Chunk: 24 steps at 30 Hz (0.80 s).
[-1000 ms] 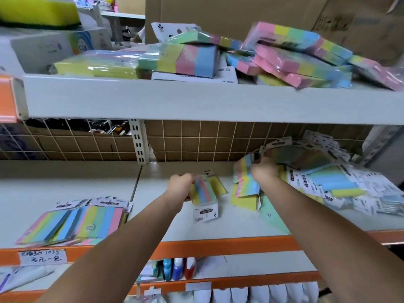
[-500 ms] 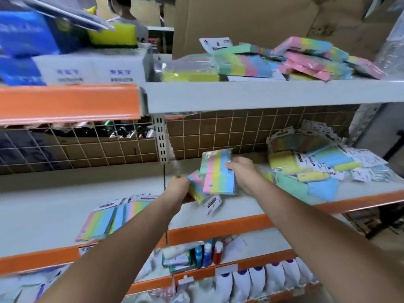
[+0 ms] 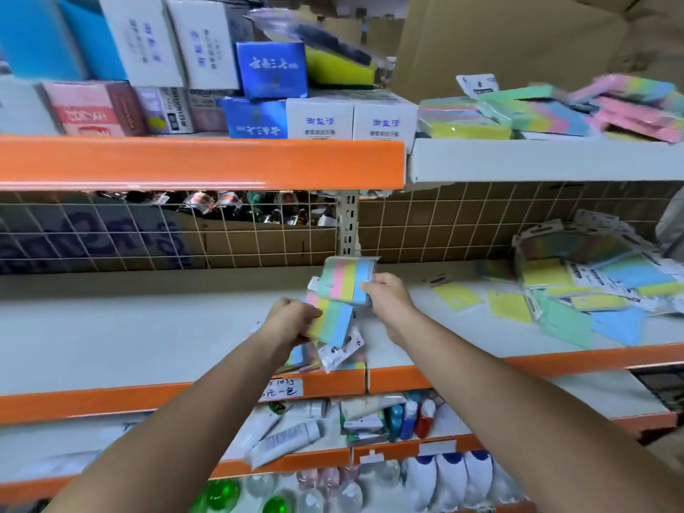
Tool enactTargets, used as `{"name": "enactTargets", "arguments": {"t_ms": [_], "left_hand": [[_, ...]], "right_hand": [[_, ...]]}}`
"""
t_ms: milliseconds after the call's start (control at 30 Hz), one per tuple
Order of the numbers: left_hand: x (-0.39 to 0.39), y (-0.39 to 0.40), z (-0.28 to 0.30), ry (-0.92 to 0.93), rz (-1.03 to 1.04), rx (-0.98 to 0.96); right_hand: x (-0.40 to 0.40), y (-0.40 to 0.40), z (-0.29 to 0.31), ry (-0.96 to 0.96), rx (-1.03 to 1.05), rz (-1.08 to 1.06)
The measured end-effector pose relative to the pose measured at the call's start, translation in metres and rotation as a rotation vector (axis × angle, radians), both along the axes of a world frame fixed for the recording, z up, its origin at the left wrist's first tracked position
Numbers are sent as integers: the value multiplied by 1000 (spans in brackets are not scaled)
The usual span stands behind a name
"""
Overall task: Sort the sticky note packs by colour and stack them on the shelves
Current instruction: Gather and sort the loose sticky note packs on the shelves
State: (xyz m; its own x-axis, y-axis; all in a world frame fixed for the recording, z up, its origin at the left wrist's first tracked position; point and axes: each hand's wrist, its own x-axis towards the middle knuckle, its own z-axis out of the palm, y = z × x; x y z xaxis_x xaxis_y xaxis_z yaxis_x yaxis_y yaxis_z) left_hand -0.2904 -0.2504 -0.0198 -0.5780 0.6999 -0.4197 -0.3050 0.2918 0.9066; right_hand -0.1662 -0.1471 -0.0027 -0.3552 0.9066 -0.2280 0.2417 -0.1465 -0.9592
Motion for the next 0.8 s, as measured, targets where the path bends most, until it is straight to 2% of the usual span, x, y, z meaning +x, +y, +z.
{"name": "enactTargets", "arguments": {"t_ms": [200, 333, 500, 667, 800], "left_hand": [[-59, -39, -14, 18, 218, -52], [-68, -49, -25, 25, 241, -104], [-69, -50, -40, 22, 203, -145], [-70, -46, -43, 303, 132, -240], [-71, -46, -43, 450, 50, -338]], "right_hand": [[-14, -12, -14, -55, -96, -7], [-16, -21, -28, -130, -145, -33], [-13, -30, -34, -263, -116, 32], [-12, -34, -33, -496, 64, 107], [-12, -34, -35, -601, 142, 141]]}}
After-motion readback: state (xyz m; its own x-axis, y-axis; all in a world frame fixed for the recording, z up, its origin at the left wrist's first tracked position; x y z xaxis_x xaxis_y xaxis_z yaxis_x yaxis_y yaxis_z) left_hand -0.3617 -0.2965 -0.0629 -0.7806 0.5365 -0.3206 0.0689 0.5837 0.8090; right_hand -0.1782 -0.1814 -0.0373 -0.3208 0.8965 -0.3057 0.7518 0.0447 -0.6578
